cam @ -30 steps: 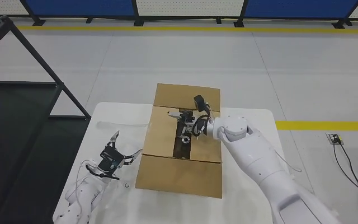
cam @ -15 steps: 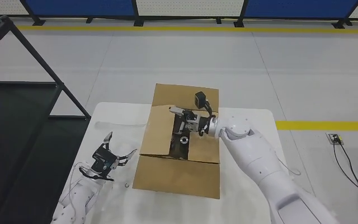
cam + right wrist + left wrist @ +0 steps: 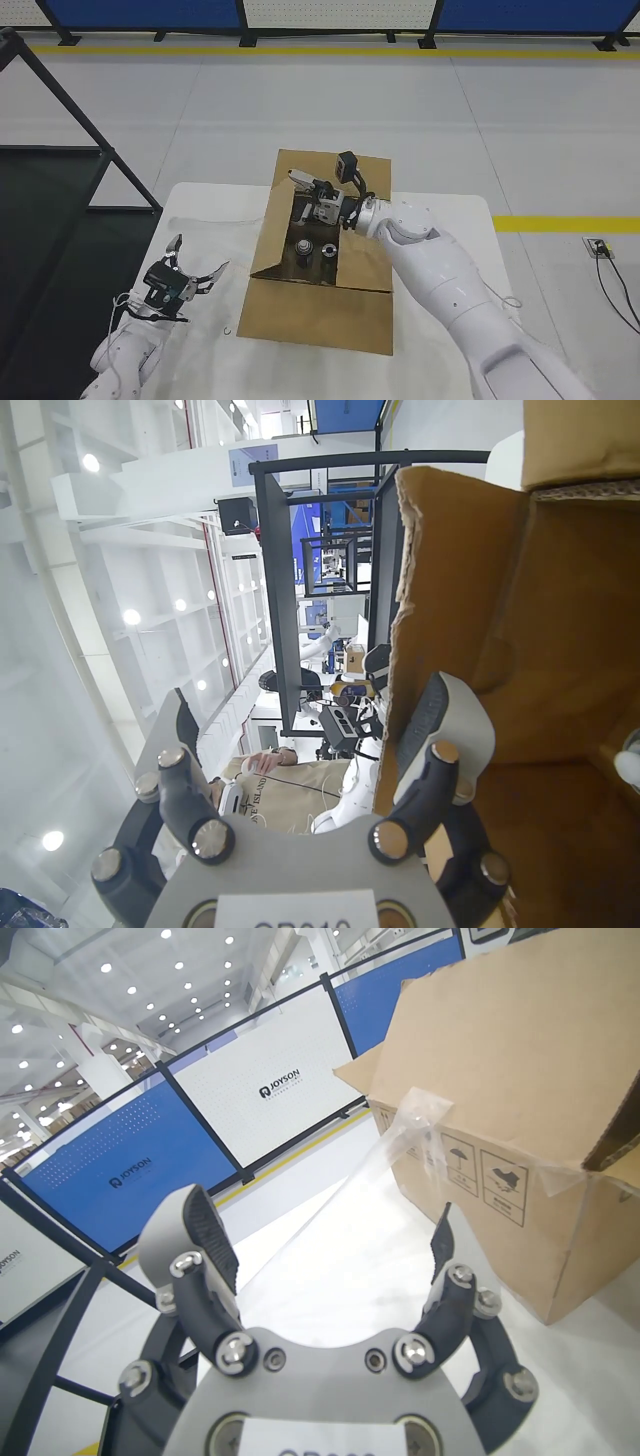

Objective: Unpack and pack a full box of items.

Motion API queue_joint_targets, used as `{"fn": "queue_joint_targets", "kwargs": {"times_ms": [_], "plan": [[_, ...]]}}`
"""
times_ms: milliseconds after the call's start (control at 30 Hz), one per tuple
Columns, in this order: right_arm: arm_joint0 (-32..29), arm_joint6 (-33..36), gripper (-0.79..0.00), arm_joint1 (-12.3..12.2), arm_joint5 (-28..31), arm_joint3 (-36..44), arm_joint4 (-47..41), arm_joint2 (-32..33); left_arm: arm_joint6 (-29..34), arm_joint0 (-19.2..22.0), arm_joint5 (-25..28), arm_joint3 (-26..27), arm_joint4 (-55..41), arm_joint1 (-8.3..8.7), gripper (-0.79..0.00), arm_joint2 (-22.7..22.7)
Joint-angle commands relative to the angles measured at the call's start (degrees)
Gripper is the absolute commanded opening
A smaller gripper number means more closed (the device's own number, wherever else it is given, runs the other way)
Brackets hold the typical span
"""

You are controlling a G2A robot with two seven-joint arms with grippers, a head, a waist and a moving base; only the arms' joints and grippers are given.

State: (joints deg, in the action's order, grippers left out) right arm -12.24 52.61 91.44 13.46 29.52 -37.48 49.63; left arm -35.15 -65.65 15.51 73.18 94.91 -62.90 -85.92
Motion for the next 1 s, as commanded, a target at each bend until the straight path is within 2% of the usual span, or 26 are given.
{"fn": "queue_joint_targets", "kwargs": {"times_ms": [0, 300, 400, 767, 967], "plan": [[0.3, -1.2, 0.000, 0.7, 0.3, 0.1, -0.1, -0.5, -0.4, -0.4, 0.2, -0.2, -0.8, 0.16, 0.000, -1.0], [1.5, -10.3, 0.000, 5.2, 2.8, -0.5, 2.2, -4.7, -2.0, -2.0, 1.4, -0.5, -3.5, 0.73, 0.000, -4.3], [2.6, -8.7, 0.000, 6.8, 0.2, -2.2, 3.0, -6.4, -2.8, -2.8, 1.1, 0.1, -1.4, 1.00, 0.000, -4.7], [2.6, -8.7, 0.000, 6.8, 0.2, -2.2, 3.0, -6.4, -3.3, -3.3, 1.7, 0.3, -0.4, 1.21, 0.000, -5.0], [0.4, -16.4, 0.000, 7.1, -2.7, -0.1, 2.2, -5.0, -2.7, -3.6, 1.6, 1.2, -0.8, 1.17, 0.000, -5.0]]}}
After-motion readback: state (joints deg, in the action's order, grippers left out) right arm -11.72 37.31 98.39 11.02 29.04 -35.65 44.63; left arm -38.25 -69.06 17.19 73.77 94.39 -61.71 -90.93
